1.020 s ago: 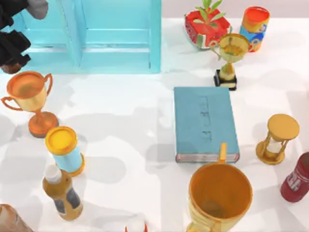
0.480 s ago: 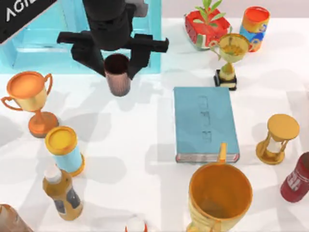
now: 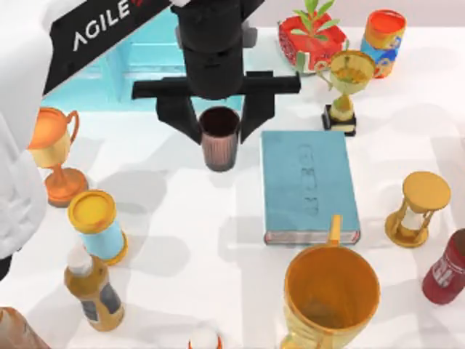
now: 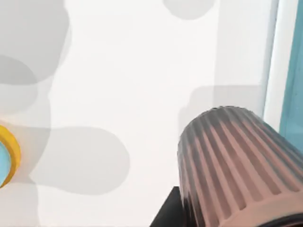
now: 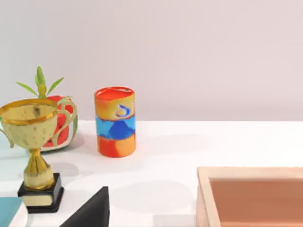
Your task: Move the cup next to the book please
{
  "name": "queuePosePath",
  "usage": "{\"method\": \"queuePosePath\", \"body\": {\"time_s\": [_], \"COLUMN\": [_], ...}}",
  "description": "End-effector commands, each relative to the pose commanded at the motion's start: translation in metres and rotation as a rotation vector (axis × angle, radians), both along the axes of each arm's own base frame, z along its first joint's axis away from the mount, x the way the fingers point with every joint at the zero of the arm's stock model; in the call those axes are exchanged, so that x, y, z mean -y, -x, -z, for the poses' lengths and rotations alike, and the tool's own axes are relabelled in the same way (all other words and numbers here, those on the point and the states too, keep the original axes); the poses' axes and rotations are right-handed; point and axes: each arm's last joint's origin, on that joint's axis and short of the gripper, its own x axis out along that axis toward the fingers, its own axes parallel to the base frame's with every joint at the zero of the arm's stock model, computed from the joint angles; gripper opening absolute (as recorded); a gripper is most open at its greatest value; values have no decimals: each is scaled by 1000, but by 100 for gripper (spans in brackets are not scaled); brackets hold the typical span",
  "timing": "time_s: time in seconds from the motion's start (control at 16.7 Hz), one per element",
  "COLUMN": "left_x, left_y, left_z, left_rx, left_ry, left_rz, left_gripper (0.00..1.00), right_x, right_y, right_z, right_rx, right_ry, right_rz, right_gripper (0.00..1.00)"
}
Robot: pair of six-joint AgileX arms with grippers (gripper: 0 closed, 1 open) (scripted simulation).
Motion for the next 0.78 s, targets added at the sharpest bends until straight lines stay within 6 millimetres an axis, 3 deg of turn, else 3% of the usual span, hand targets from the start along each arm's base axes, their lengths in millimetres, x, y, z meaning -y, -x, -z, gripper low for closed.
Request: {"method": "queuePosePath", "body": {"time_s": [0.36, 0.78], "left_x": [-1, 2], "left_y": [-1, -1], "left_z": [3, 62], "left_rx": [3, 0], "left_ry": [1, 0], "left_rz": [-2, 1], "left_gripper": [0, 0], "right_x": [0, 0], "right_y": [0, 0], "right_z": [0, 0], "right_rx": [0, 0], "right_ry": [0, 0], "right_rz": [0, 0], "right_gripper": [100, 100]}}
